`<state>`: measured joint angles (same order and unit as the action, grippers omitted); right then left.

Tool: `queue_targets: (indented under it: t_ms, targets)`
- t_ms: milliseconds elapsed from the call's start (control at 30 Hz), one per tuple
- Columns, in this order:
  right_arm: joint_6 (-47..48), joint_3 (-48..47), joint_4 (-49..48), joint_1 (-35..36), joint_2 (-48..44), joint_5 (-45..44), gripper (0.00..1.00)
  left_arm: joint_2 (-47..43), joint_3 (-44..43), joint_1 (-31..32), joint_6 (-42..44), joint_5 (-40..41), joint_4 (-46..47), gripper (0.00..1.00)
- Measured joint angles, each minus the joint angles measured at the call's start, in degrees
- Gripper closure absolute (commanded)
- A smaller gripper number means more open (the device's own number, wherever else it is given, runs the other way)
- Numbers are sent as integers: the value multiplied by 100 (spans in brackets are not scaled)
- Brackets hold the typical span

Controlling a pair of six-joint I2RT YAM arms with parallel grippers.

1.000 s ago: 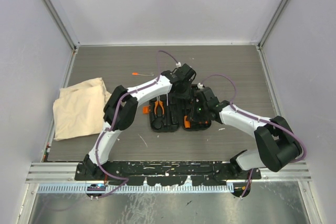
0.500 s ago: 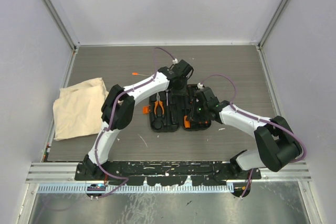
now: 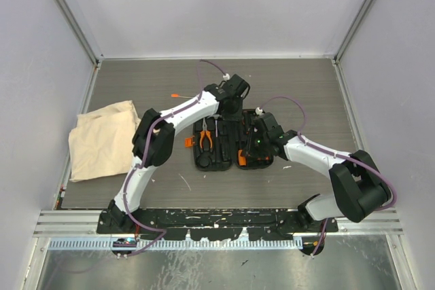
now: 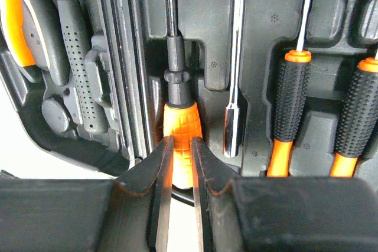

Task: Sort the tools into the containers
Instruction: Place the screwdriver in the storage box.

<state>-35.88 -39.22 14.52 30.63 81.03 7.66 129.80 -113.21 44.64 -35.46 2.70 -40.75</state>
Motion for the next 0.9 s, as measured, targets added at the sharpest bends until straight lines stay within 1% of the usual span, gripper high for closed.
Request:
queue_targets:
  t_ms: [67,267,533,700,900]
  targets:
    - [2,0,0,0,0,0,78,70,-13,0,-15,-42,11,89]
    - [0,2,0,0,0,0,78,262,-13,0,-138,-122,20,88]
    - [0,2,-2,0,0,0,78,264,-13,2,-197,-131,11,100]
    - [0,2,-2,0,0,0,78,334,-127,2,-262,-138,-109,100]
    - [0,2,-2,0,2,0,78,549,-525,2,-264,-92,-490,100]
